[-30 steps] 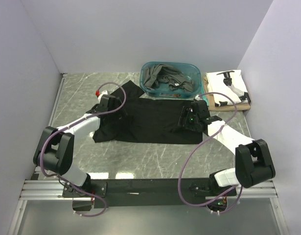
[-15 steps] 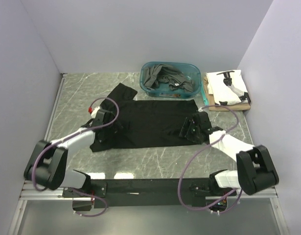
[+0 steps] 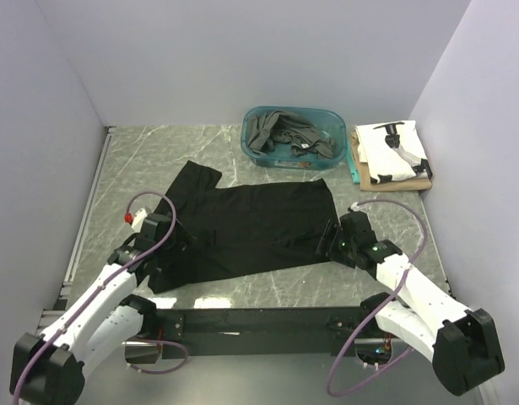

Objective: Fold and stack the t-shirts
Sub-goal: Fold the tshirt

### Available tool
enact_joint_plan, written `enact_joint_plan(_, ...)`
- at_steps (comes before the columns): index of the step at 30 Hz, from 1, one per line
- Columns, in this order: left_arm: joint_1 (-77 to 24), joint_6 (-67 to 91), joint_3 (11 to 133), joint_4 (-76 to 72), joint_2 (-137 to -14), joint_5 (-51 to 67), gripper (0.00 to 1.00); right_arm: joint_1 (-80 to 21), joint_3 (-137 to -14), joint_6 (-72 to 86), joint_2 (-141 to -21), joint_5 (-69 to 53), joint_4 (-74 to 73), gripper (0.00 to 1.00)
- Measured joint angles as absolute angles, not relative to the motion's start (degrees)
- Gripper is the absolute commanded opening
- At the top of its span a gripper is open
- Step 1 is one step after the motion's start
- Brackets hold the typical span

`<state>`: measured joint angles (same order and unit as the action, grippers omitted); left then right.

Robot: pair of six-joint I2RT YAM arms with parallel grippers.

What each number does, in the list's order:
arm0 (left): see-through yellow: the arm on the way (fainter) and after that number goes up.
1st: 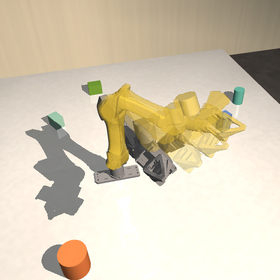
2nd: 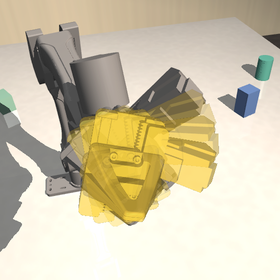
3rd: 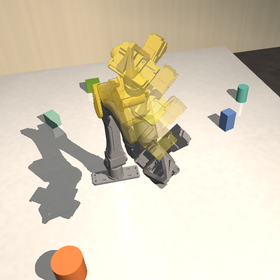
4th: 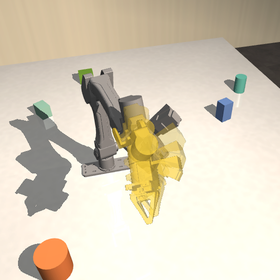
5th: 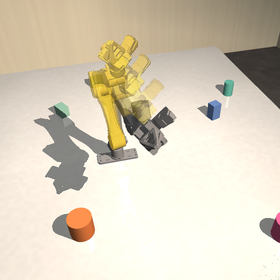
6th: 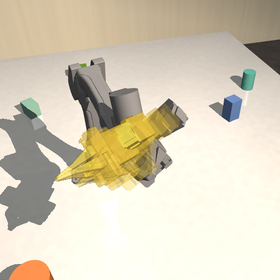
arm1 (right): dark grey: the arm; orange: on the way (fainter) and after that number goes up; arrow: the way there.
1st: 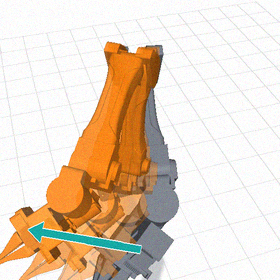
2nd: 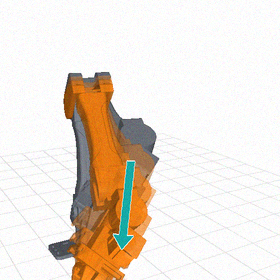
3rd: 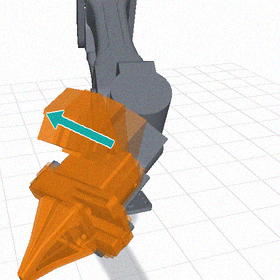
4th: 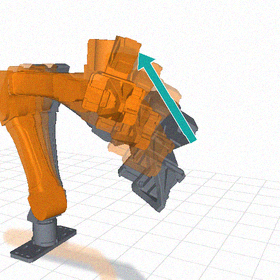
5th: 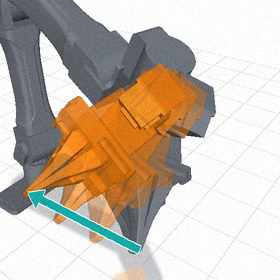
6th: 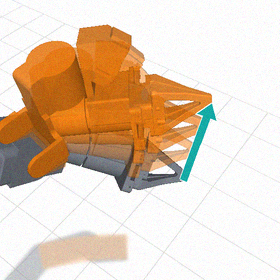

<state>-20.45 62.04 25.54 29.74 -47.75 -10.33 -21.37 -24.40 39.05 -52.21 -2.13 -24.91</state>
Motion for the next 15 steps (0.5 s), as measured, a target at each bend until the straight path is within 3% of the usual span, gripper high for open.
enact_joint_plan(5,-20.4,60.8,29.3,29.0,-47.2,-13.4,0.99,-21.4,-32.0,37.4,-57.6,1.0,-26.4,0.77)
enact_joint_plan(15,-20.4,57.8,31.0,18.6,-60.9,-14.0,0.99,-21.3,-42.6,36.3,-76.4,8.4,-25.0,0.56)
